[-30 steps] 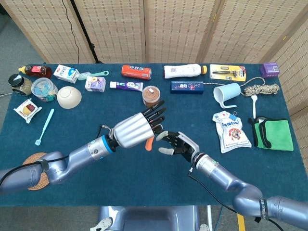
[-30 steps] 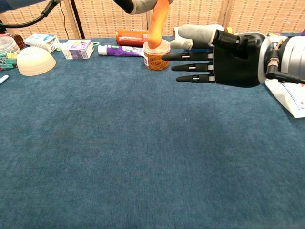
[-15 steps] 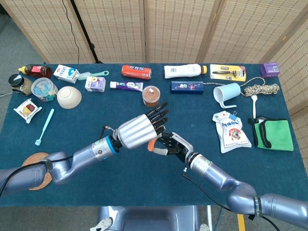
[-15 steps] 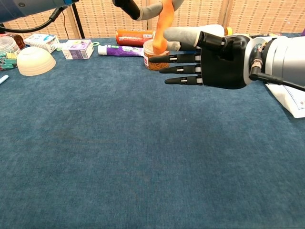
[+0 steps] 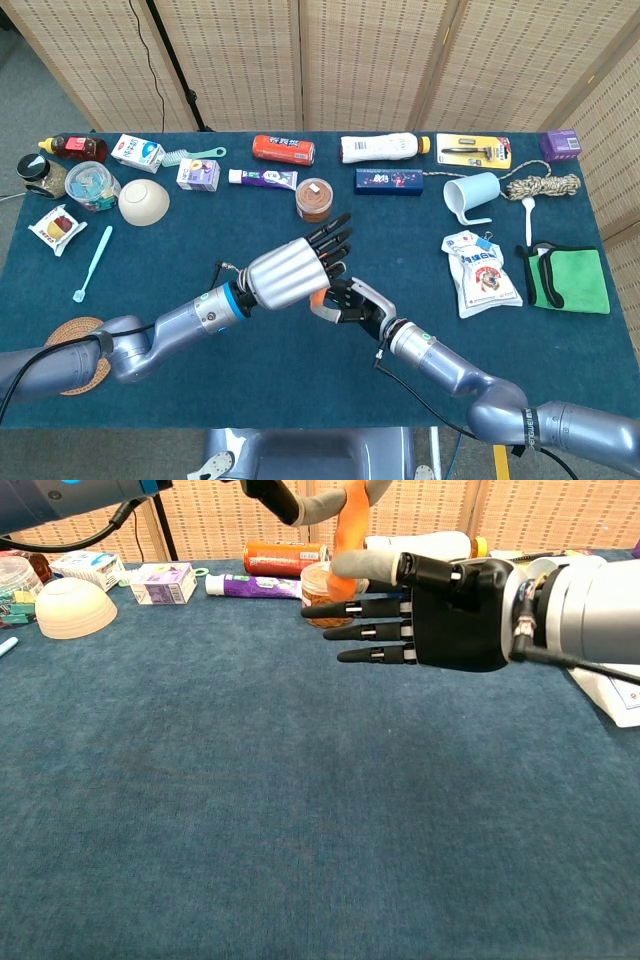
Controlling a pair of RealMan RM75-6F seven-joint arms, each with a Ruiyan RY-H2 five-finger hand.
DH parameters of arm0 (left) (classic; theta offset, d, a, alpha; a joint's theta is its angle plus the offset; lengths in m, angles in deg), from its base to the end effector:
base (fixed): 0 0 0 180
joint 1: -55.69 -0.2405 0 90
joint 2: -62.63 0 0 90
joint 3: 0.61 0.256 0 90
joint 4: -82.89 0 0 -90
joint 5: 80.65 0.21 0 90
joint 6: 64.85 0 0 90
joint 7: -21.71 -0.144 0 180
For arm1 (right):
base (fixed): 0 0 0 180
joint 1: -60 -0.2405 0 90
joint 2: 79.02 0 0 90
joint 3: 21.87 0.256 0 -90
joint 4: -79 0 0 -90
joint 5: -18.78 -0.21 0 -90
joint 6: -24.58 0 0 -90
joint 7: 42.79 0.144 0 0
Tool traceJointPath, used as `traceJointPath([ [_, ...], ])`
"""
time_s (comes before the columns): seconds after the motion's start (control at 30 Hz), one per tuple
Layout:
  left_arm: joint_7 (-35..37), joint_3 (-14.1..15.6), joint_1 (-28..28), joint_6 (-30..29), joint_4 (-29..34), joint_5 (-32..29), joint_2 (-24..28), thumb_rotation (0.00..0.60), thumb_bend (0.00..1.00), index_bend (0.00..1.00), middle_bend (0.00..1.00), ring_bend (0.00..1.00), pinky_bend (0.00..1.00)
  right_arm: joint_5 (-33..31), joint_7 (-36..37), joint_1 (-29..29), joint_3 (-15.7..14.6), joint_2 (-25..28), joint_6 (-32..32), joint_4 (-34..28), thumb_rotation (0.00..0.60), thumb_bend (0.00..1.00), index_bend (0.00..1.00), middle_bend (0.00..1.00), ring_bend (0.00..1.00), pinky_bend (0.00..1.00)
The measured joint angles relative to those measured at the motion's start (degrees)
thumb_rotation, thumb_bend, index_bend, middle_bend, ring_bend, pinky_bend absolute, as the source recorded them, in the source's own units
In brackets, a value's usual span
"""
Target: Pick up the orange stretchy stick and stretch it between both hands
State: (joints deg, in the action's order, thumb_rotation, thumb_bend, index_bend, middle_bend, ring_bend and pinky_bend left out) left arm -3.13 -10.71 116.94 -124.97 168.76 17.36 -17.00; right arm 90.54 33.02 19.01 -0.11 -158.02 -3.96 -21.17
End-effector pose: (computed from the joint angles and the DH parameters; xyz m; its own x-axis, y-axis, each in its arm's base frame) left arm 0.0054 0.3461 0.0351 0.5432 -0.4672 0.6976 0.1340 -0.7719 -0.6214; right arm -0.0814 -0.3157 0.0004 -0.7951 -0.5983 0.0996 -0.4524 0.4756 -0.7544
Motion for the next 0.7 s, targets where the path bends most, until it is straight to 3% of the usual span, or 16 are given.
traceJointPath([
  [0.47,-0.3,0.5,-0.2,0.2,-0.1,0.0,0.1,0.600,0.51,0.83,0.34,0.15,0.00,0.5,0.1,0.6,0.4,-0.2,0.7,-0.2,0.600,0.40,0.53,0.22,0.10,0.00],
  [0.7,-0.3,0.5,-0.3,0.1,0.0,0.0,0.1,0.600,0.51,0.83,0.34,0.15,0.00,0.3,-0.1,0.8,0.6,-0.2,0.9,-0.2,0.600,0.51,0.56,0.25,0.13,0.00],
])
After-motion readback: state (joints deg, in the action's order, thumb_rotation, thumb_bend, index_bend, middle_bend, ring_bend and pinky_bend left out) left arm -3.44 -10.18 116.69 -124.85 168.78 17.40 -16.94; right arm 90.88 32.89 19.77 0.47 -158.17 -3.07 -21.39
